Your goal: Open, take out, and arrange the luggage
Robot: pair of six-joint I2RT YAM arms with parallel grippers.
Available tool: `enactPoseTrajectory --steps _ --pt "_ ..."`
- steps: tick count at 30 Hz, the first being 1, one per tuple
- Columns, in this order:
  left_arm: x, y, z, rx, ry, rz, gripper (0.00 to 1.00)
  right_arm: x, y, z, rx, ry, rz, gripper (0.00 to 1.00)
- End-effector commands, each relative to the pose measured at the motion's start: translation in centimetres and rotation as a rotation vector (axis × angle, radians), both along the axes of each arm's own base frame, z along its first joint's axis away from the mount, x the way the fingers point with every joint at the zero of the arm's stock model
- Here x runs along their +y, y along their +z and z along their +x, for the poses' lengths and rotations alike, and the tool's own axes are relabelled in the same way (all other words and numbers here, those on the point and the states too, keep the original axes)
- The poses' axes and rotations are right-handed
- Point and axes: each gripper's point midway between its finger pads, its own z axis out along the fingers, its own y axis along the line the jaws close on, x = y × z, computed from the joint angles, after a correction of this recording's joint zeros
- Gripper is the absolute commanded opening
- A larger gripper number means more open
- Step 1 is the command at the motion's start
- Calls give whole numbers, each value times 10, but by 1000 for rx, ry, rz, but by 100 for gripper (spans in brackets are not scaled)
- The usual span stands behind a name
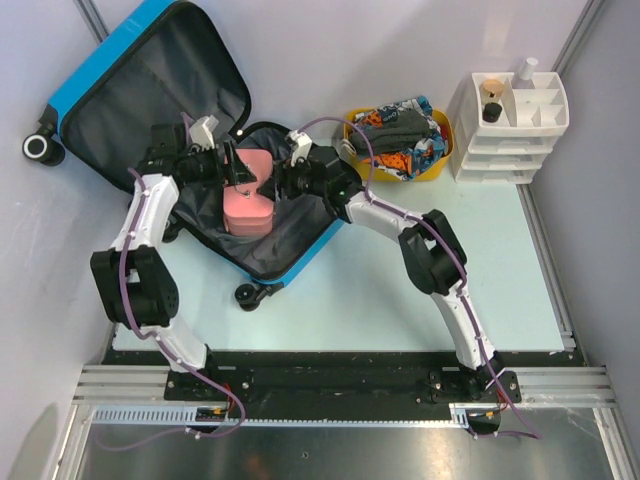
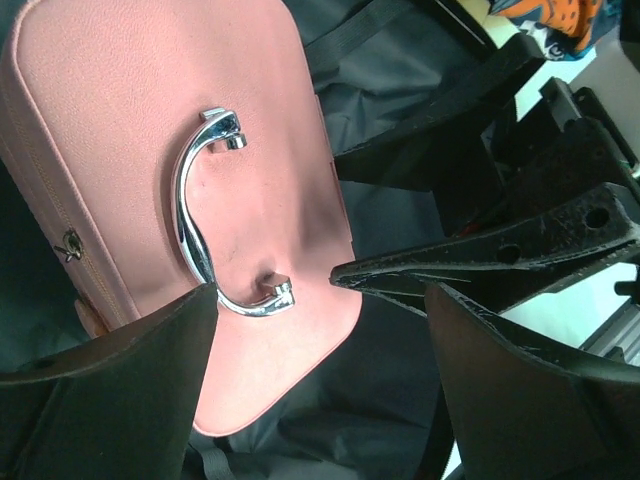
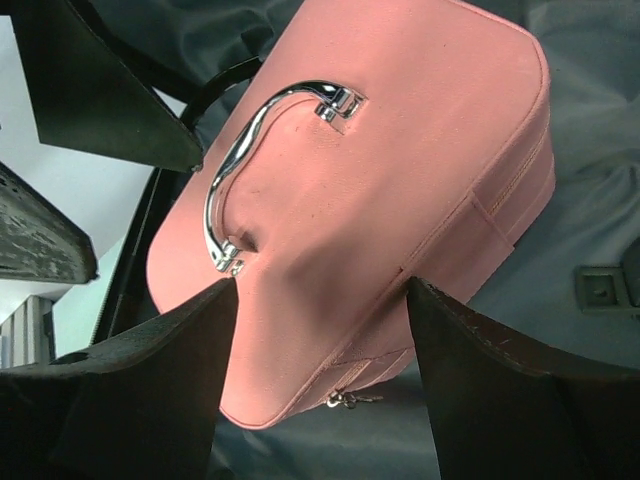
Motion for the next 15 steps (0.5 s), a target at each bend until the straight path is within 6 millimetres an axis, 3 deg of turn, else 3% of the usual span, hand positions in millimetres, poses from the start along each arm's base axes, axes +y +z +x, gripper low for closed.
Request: enactPoseTrajectory --steps 1,10,15 --pt "1 -2 14 -3 62 40 88 1 8 15 -69 -64 -25 72" --pt "4 -16 24 18 89 76 87 5 -16 6 -37 -31 -59 60" --pt "-31 -4 17 20 -48 -48 83 8 -21 2 -28 -18 -57 55"
